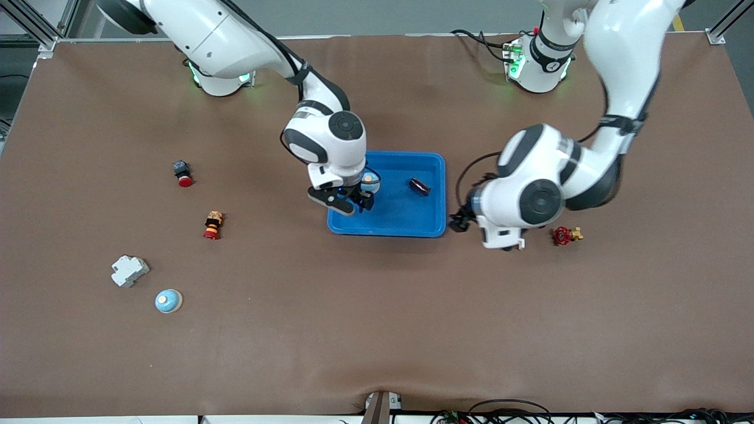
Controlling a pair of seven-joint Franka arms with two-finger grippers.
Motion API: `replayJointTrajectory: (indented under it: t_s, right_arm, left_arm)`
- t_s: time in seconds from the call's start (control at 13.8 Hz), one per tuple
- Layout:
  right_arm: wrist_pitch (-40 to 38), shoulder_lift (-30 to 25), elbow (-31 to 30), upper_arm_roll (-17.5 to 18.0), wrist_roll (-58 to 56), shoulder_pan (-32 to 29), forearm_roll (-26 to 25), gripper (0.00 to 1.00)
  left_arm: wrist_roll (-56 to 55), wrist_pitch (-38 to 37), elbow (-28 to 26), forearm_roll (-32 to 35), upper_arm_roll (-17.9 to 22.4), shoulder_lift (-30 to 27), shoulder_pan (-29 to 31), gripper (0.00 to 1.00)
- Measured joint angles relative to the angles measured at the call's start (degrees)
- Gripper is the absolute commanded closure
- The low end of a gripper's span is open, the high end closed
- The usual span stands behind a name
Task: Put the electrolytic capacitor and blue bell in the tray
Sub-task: 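Release the bell and capacitor into the tray with both grippers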
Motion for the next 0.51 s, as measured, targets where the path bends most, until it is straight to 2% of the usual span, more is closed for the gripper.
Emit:
replayJointTrajectory:
  t_s: [0.14, 0.29, 0.43, 0.51]
  right_arm:
    - [-3.43, -0.87, 0.47, 5.43, -8.18, -8.5, 0.01, 0.0]
    - [-7.76, -1.78, 0.57, 13.05, -17.22, -20.15, 0.02, 0.0]
    - [-11.43, -2.14, 0.67, 20.34, -26.77, -32.21, 0.03, 0.0]
    - [-12.96, -2.23, 0.7, 22.88, -31.18, -37.09, 0.04, 0.0]
  left_arm:
    - [5.61, -5.18, 1.46, 3.22, 0.06, -1.0, 2.87, 0.0]
    - [13.39, -8.34, 1.47, 6.25, 0.23, -1.24, 6.61, 0.0]
    - [20.68, -9.05, 0.75, 7.09, 0.53, -0.96, 11.91, 0.0]
    - [22.9, -8.91, 0.15, 7.15, 0.59, -0.64, 14.75, 0.0]
